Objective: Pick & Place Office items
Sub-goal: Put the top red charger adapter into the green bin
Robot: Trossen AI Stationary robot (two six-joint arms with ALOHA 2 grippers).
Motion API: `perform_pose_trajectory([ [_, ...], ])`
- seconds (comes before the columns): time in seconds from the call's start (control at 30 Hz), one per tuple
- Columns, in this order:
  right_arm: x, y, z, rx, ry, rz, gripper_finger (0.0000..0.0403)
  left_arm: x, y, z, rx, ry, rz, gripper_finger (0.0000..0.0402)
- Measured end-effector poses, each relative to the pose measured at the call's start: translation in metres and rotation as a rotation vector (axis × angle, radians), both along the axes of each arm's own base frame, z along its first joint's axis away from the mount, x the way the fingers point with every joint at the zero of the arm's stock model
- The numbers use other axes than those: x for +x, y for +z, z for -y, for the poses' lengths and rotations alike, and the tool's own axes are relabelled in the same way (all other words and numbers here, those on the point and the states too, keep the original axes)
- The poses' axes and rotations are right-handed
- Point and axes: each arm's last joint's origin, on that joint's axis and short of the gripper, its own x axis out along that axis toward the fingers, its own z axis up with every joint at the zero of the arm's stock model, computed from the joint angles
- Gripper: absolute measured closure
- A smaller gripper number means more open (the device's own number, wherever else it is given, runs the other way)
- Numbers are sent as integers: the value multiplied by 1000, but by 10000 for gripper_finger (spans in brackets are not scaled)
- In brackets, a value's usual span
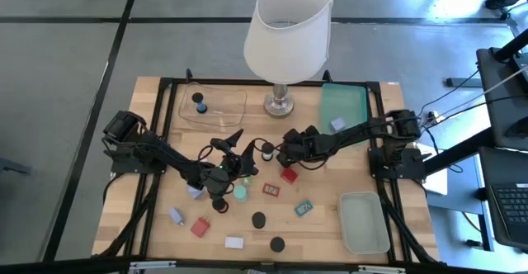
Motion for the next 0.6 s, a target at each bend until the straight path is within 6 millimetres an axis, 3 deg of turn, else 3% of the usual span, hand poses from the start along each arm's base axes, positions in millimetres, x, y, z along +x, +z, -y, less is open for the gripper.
perform_pose_trajectory([
  [0.17, -21, 45, 5, -135, -42, 17, 191, 0, 0, 0, 1, 0, -1, 123],
  [0.37, -61, 97, 13, -241, -127, 47, 191, 0, 0, 0, 1, 0, -1, 123],
  [0.6, -107, 126, 30, -323, -324, 49, 180, 0, 0, 0, 0, 0, 0, 123],
])
